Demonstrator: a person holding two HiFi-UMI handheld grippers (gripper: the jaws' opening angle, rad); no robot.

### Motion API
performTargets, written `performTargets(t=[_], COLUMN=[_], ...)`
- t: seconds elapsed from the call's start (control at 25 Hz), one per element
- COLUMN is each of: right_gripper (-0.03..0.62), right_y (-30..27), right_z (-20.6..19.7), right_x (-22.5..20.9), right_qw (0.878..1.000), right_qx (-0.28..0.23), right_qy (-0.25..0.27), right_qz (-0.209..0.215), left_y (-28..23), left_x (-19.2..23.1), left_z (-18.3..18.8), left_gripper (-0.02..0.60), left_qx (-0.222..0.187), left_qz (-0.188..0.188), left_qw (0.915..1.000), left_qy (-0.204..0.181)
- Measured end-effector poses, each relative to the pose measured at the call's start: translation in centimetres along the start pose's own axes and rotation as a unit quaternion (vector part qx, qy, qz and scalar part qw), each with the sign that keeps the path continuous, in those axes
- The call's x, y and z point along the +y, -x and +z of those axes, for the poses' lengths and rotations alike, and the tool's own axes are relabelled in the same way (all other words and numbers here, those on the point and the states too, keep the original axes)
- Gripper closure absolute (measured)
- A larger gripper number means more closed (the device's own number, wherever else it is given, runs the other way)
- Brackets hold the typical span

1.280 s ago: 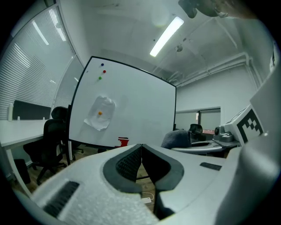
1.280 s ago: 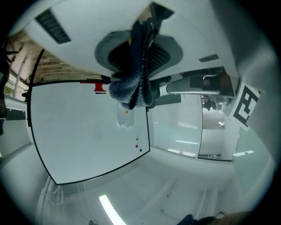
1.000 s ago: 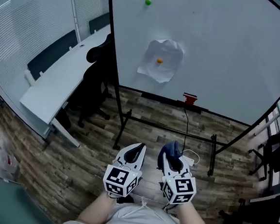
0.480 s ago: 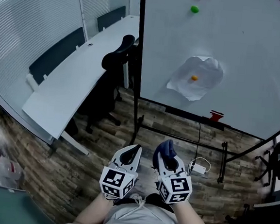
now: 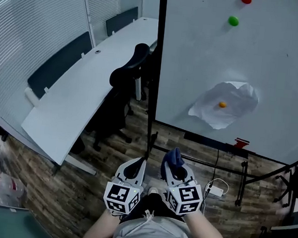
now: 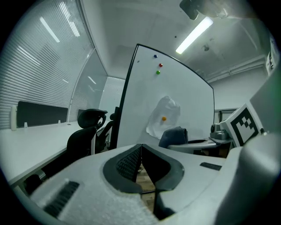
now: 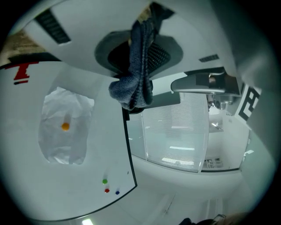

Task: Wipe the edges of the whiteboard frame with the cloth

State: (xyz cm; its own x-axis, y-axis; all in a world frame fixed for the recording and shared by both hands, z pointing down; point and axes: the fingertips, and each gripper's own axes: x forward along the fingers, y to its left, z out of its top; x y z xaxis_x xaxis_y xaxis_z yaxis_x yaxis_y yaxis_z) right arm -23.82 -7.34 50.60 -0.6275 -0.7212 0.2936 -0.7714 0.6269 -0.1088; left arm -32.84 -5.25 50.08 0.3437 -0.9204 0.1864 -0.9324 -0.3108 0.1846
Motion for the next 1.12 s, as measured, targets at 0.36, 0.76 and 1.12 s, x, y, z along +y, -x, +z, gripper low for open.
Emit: performTargets(t=[0.36, 0.76, 1.12], right_gripper=[0.526, 0.526, 0.526], right_y=[-10.5, -19.0, -25.9], right_z=[2.2, 0.0, -5.6], right_x=[-3.3, -5.0, -5.1], right_qw=[0.999, 0.998, 0.988], right_qx=[0.015, 0.062, 0.142], right_qy=[-0.006, -0.001, -0.020], right_qz=[0.032, -0.020, -0.059], left_y=[-8.6, -14.6, -16.2], left_x=[6.6, 11.9, 16.4], left_z=[2.3, 0.8, -1.2], left_gripper=[0.563, 0.563, 0.563], left_qx=[-0.001, 0.047, 0.086], left_qz=[0.024, -0.021, -0.064], left_qw=[0.9997, 0.9987, 0.9942], left_qy=[0.003, 0.001, -0.004])
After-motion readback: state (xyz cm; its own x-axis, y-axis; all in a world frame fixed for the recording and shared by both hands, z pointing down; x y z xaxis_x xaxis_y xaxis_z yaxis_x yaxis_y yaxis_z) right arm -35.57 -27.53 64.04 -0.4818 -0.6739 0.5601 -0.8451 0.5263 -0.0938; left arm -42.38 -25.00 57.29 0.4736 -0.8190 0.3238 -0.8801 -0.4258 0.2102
